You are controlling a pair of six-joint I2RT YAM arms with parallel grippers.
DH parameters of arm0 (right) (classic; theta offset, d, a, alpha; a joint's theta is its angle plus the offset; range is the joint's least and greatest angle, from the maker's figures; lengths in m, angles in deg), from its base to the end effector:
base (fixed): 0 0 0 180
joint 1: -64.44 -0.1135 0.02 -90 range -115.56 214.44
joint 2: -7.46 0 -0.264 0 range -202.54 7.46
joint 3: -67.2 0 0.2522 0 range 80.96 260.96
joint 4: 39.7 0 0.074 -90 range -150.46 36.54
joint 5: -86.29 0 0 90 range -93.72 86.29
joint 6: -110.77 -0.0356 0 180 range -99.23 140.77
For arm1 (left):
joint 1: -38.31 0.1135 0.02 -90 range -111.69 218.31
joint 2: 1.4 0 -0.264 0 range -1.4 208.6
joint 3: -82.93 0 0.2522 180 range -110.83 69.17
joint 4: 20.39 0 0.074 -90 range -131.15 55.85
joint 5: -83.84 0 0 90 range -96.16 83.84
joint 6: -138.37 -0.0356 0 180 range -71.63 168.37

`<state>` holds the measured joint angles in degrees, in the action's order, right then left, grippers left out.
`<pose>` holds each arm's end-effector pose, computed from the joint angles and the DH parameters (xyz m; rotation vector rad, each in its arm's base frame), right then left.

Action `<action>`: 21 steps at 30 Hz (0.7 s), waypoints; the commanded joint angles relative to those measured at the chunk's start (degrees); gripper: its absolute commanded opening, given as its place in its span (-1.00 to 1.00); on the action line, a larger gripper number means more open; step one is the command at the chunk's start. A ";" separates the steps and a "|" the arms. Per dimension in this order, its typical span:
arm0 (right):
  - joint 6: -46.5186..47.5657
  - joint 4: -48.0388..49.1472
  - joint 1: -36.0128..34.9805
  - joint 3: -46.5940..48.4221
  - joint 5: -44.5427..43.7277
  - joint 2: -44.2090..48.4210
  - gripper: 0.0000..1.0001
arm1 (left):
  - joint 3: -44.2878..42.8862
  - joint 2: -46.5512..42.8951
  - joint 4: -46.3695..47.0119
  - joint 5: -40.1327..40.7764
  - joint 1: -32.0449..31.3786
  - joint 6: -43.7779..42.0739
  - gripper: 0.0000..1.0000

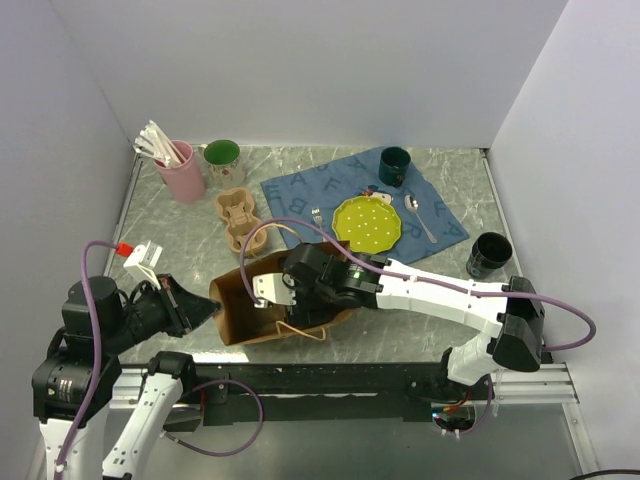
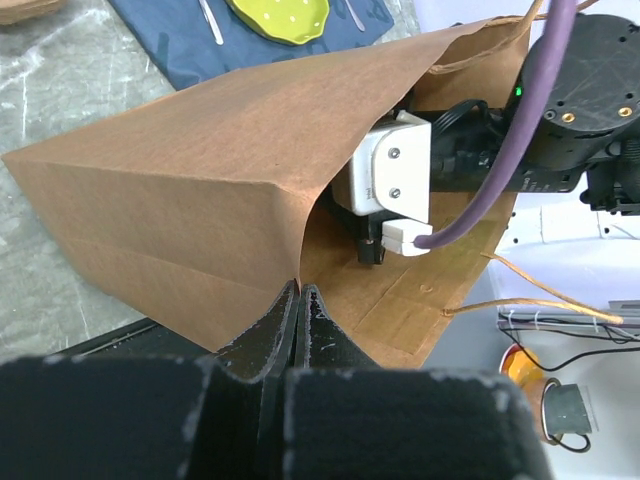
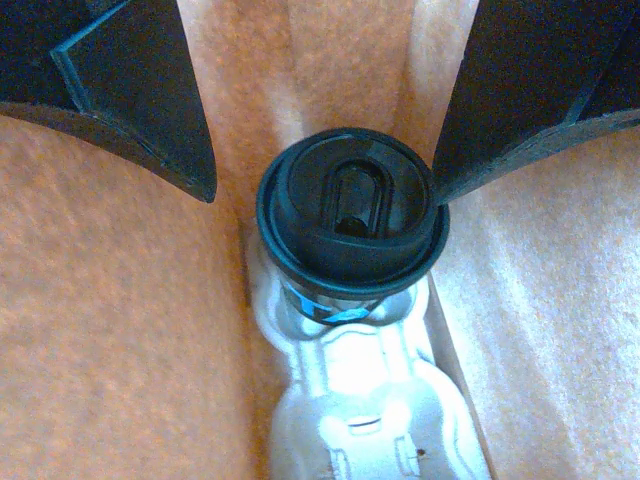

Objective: Pack the takeout coffee

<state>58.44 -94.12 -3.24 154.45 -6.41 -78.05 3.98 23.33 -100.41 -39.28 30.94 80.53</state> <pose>0.1223 0.2934 0.2972 -1.9728 1.5292 0.1614 0.0185 -0.0220 0.3834 -0.0668 2.0907 -1.0116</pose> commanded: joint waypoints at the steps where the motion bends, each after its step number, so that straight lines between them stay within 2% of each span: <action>1: -0.76 -1.87 0.44 3.59 1.38 1.49 0.89 | -2.14 1.72 0.08 -0.01 -0.18 1.76 -0.98; 13: -0.23 -4.51 0.44 5.60 4.28 1.84 0.75 | -2.48 5.06 1.04 0.95 -0.18 2.64 -0.98; 21: -0.23 -3.89 0.88 7.28 2.88 1.76 0.75 | -3.98 8.13 1.05 0.78 -0.09 1.42 -0.98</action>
<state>58.15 -98.06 -3.00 158.74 -3.25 -78.05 2.27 29.80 -99.99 -38.82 30.94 82.45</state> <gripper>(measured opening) 0.875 0.010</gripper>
